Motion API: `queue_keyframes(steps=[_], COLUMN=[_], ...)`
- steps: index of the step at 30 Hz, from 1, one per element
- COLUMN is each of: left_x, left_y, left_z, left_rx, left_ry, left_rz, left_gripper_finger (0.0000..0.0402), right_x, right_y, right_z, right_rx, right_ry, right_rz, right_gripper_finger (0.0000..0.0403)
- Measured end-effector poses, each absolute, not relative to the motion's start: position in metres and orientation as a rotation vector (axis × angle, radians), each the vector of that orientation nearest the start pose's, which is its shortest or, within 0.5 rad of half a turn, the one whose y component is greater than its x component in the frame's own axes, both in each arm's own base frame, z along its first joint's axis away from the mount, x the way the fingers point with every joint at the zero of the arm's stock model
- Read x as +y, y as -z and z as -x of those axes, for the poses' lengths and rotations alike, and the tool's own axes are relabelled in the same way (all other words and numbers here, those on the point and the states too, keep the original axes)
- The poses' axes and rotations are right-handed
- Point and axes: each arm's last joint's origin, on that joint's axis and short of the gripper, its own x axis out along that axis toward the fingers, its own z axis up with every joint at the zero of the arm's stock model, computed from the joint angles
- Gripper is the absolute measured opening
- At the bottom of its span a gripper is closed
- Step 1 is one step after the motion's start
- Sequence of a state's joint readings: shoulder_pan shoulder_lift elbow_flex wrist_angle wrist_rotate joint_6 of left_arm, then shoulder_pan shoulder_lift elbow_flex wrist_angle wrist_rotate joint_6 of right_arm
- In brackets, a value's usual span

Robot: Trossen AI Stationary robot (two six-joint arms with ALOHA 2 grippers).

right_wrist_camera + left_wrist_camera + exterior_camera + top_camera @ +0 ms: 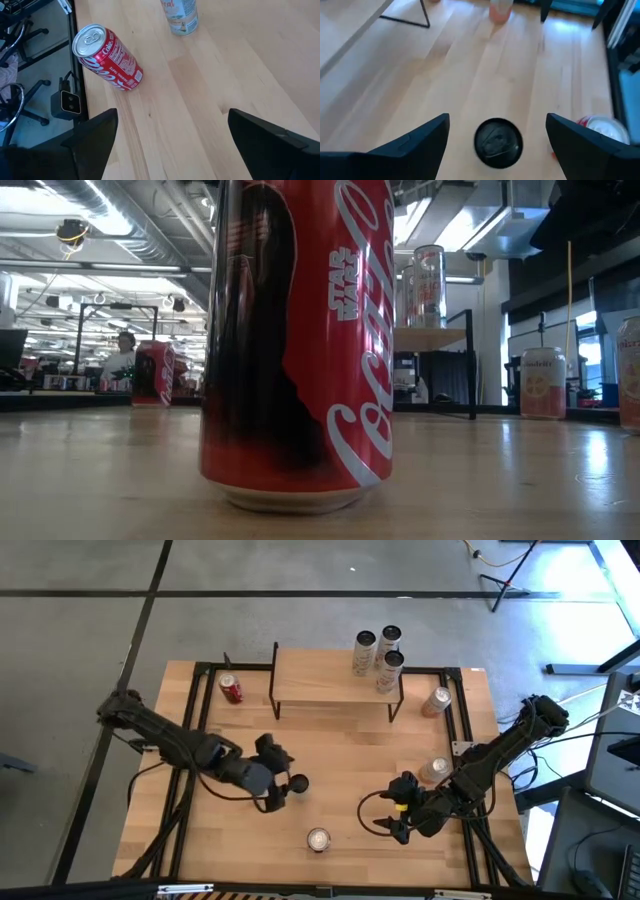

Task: Place canned beverage on shelf
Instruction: Put the white-yellow soda can on the shelf aligned with the other white-yellow soda can

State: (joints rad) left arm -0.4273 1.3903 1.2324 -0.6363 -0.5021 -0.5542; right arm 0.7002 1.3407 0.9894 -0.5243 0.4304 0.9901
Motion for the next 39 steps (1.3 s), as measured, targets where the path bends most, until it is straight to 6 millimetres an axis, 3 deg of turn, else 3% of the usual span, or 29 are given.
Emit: queue_keyframes(steps=[5,9,17,29,39], left_x=[-0.11,-0.111,-0.109,-0.115,-0.121], left_y=[-0.295,-0.296,-0.283,-0.236,-0.213], left_z=[-0.262,-0.264,-0.262,-0.27,-0.282], left_rx=[0.567,0.528,0.555,0.52,0.557], left_ry=[-0.244,-0.239,-0.26,-0.257,-0.29], left_rz=[0.274,0.325,0.192,0.233,0.275], left_gripper_finger=[0.0319,0.0319,0.0319,0.0319,0.0319], right_x=[0.165,0.165,0.165,0.165,0.164], right_y=[-0.26,-0.26,-0.261,-0.261,-0.26], right_z=[-0.215,-0.215,-0.215,-0.215,-0.215], right_rx=[0.769,0.768,0.765,0.756,0.757], right_ry=[0.134,0.134,0.134,0.148,0.15], right_rz=[-0.467,-0.468,-0.469,-0.461,-0.458], right_gripper_finger=[0.0365,0.0365,0.0365,0.0365,0.0365])
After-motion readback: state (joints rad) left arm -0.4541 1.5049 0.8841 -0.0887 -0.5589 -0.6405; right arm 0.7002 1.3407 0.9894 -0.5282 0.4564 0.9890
